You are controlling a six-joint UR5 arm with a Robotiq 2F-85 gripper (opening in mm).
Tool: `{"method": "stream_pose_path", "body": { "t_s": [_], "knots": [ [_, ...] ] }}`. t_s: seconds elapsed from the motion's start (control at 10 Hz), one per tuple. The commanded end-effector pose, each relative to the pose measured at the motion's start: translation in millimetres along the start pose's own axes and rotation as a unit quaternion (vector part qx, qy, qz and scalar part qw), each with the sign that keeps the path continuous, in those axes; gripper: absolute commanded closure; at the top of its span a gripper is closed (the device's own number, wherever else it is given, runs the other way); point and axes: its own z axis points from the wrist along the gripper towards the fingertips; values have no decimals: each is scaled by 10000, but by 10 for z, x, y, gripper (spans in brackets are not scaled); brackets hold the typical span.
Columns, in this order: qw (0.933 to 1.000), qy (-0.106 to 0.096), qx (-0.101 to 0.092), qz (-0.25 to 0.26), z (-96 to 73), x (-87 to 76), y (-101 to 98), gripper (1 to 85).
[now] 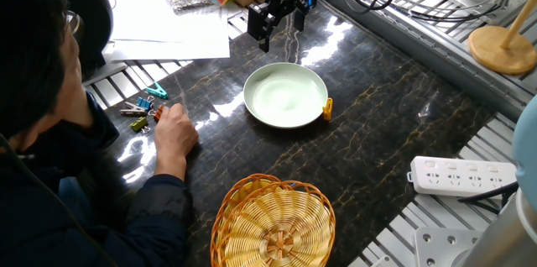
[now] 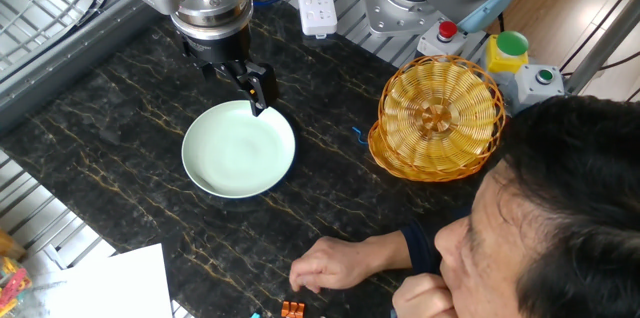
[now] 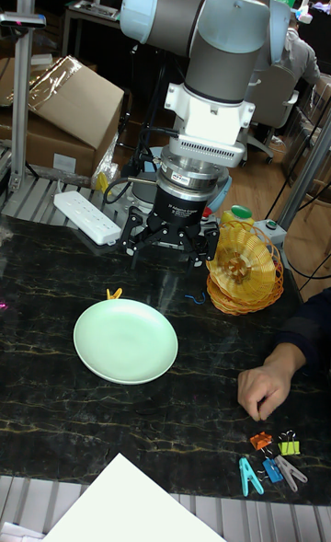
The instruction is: Use a clamp
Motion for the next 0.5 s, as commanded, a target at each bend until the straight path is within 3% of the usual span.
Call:
{"method": "stream_pose_path", "body": {
  "t_s": [0.0,0.1,0.4],
  "knots": [
    [10000,0,0,0,0,1,22,847],
    [9960,-574,586,364,-21,-281,-267,847],
    [9954,-593,645,398,-19,-287,-272,847]
  ]
}}
